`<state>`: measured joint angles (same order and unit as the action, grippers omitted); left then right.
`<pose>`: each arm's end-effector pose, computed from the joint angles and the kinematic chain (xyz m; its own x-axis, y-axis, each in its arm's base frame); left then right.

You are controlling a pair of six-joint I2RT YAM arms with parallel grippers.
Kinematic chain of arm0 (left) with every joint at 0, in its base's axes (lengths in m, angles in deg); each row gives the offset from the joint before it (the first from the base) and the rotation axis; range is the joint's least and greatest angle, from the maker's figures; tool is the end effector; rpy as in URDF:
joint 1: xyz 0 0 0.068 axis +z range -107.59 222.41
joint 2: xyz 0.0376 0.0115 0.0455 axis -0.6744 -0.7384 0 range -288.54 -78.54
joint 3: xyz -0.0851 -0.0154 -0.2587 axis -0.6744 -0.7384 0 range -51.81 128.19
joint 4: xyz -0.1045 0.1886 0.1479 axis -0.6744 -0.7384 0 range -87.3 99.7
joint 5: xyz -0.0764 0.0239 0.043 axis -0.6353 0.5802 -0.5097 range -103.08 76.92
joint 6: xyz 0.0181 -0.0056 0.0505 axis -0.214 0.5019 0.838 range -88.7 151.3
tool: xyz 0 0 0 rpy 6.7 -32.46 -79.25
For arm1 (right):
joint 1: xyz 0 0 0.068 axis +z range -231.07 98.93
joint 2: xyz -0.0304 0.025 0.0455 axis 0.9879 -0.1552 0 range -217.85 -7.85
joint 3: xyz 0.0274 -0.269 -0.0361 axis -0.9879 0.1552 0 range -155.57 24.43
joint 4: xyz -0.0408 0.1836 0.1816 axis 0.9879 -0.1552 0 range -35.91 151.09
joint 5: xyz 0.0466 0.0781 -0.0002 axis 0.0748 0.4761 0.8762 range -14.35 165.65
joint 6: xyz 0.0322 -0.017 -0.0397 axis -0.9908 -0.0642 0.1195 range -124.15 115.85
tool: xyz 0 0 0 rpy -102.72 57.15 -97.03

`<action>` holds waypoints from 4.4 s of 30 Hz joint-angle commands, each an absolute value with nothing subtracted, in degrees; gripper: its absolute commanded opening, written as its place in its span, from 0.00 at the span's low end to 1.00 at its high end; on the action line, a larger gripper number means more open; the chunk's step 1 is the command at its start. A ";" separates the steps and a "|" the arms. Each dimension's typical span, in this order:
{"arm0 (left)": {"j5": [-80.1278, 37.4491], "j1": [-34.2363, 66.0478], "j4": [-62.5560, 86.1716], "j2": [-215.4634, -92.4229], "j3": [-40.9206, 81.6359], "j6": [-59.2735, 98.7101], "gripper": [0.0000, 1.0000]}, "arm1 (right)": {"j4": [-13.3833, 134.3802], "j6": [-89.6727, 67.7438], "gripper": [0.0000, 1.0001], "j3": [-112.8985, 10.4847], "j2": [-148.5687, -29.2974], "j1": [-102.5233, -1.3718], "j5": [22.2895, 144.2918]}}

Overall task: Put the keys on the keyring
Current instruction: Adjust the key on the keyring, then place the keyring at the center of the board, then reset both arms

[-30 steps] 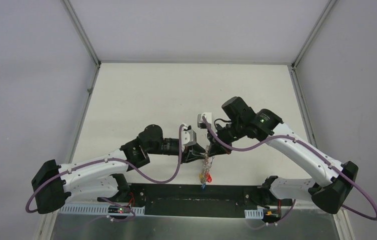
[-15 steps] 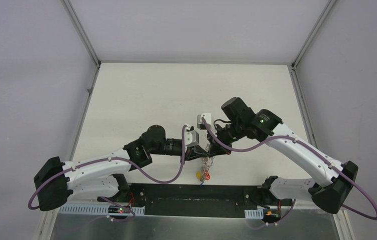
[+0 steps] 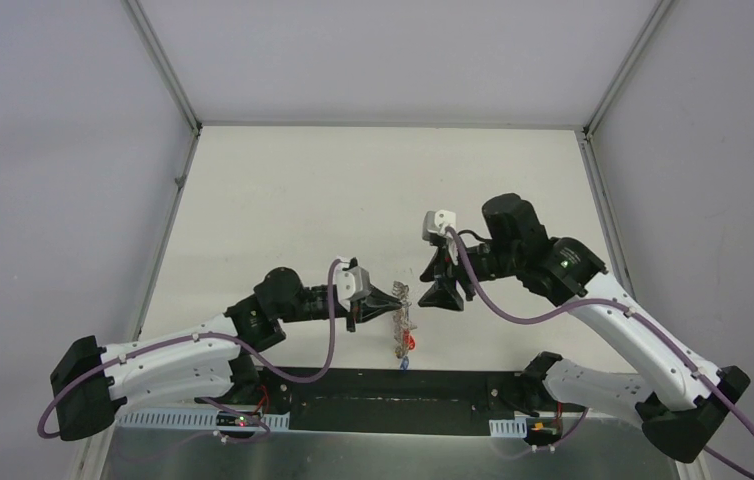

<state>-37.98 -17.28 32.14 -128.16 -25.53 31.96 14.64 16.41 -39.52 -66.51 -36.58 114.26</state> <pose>0.0900 -0.1837 0.2709 0.0036 0.0147 -0.9999 0.9955 0.0942 0.0049 0.1255 0.1544 0.3543 -0.1296 -0.5120 -0.8492 -0.9914 0.0516 0.1201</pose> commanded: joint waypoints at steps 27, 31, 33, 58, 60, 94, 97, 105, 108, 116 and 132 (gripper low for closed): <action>-40.03 -17.76 71.17 -120.90 -35.49 31.45 0.00 | 42.50 1.50 0.26 -31.56 -64.01 -41.35 138.19; -39.98 -17.80 71.33 -121.12 -35.27 31.41 0.00 | 44.00 -0.10 0.21 -31.18 -65.32 -41.35 139.63; -40.04 -17.76 71.09 -121.21 -35.08 31.39 0.00 | 45.05 -0.99 0.17 -30.68 -65.78 -41.37 140.12; -38.98 -17.76 71.76 -121.23 -35.63 29.89 0.00 | 43.30 -0.53 0.00 -26.68 -70.17 -40.24 136.47; -38.96 -17.75 71.90 -121.47 -35.72 29.85 0.00 | 41.98 0.09 0.00 -26.96 -70.17 -40.04 135.04; -11.53 -17.72 51.97 -130.85 -36.34 29.12 0.00 | 44.69 -3.94 0.91 -14.75 -55.64 -40.71 103.04; -11.08 -17.79 44.68 -125.04 -38.15 26.31 0.00 | 46.25 -6.60 0.92 -13.48 -55.41 -40.89 102.81; -5.11 -17.74 24.31 -107.73 -40.89 20.05 0.17 | 48.35 -10.35 0.95 -9.91 -54.57 -42.05 100.73; -3.24 -17.71 18.02 -104.90 -39.00 19.53 0.38 | 48.94 -11.25 0.97 -8.96 -54.16 -43.14 99.26; 3.36 -17.74 2.52 -108.53 -27.15 21.88 0.89 | 49.42 -12.96 1.00 -8.18 -55.05 -49.38 98.01; -18.69 12.08 -1.06 -128.82 -17.08 20.45 0.99 | 50.07 -11.34 0.99 -4.86 -55.86 -70.80 78.67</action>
<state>-8.67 3.60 -4.62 -129.08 -16.52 20.88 46.11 -12.03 -6.40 -55.75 -68.52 87.59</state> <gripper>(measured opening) 0.990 0.993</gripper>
